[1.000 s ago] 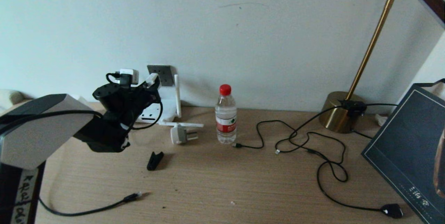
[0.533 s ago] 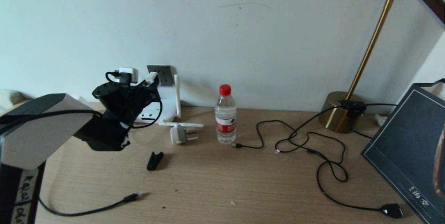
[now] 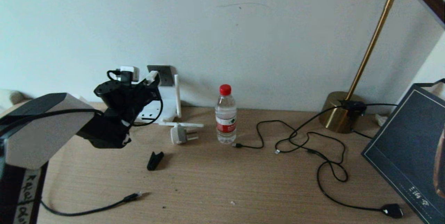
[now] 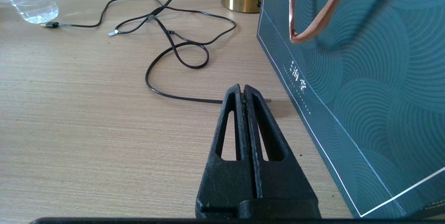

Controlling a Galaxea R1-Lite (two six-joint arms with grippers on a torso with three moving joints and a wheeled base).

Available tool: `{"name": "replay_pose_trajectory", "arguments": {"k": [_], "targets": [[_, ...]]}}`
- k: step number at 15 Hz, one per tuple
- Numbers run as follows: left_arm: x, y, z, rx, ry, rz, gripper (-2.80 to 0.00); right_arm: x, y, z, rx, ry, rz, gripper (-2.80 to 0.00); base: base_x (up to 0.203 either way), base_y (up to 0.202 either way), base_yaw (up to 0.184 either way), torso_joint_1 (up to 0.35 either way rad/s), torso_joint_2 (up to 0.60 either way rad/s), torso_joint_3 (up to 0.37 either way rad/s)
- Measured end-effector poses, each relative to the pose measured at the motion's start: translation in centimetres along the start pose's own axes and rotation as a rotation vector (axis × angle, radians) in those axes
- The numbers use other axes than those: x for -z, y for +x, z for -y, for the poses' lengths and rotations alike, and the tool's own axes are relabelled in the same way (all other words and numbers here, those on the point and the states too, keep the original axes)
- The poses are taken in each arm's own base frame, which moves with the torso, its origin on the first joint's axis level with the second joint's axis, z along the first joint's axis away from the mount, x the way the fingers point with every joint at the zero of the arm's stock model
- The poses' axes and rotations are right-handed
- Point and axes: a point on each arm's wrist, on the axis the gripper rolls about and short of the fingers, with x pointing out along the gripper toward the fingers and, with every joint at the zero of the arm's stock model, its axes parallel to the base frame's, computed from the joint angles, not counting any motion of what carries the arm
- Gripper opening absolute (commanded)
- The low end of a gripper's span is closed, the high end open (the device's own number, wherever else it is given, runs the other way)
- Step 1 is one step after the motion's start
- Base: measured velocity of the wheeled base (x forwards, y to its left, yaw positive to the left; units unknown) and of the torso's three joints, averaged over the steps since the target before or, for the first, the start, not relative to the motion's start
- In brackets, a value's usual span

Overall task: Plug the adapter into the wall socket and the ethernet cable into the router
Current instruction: Plug plug into socket

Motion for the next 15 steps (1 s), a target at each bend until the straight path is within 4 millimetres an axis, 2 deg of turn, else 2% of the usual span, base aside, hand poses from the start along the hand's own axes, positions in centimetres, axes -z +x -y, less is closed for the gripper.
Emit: {"name": "replay_pose_trajectory", "arguments": {"k": [15], "targets": [[0.3, 1.6, -0.1, -0.010, -0.001, -0.011, -2.80, 0.0, 0.0, 0.0, 0.000, 0.000, 0.000, -2.80, 0.000, 0.000, 0.000, 0.000, 0.00, 0.000]]}}
